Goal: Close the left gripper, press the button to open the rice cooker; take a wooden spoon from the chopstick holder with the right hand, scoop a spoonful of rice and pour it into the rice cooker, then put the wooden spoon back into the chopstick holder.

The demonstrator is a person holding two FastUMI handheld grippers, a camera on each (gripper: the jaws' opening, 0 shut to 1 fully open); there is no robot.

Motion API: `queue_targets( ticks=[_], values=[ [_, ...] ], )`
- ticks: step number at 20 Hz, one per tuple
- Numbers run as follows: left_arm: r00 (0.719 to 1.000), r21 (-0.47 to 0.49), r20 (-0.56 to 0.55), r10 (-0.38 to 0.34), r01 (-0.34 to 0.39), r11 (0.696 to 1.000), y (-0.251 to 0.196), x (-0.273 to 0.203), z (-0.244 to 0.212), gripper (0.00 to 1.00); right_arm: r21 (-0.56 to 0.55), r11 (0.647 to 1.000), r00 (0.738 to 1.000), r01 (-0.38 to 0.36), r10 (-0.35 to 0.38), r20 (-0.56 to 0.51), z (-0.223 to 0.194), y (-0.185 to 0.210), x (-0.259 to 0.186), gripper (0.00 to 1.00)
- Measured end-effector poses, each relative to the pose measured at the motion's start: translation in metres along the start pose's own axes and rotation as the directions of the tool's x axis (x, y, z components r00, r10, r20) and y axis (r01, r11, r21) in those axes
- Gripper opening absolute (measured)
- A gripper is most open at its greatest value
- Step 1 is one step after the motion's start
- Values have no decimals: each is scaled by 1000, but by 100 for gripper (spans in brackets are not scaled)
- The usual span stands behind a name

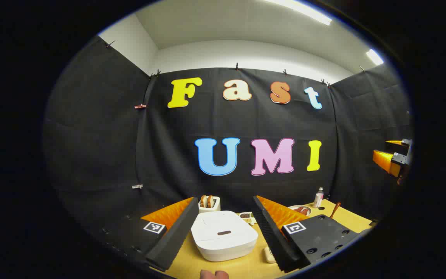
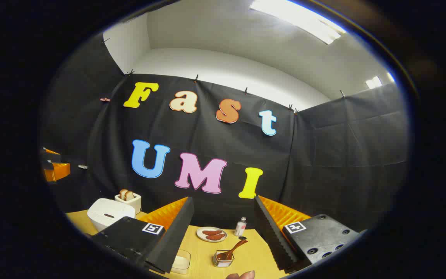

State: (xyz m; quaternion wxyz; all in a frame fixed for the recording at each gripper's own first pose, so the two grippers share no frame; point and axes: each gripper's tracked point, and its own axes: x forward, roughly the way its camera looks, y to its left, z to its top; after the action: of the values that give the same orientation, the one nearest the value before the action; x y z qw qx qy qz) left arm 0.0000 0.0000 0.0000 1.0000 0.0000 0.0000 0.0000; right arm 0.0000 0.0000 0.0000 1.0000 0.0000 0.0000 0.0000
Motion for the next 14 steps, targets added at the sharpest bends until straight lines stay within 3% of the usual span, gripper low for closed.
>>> queue_targets(
  ticks=[14],
  values=[
    [1000, 38, 8, 3, -3, 999, 13, -4, -2, 95, -21, 1000, 1000, -7, 7, -5, -6, 11, 0, 97]
  ],
)
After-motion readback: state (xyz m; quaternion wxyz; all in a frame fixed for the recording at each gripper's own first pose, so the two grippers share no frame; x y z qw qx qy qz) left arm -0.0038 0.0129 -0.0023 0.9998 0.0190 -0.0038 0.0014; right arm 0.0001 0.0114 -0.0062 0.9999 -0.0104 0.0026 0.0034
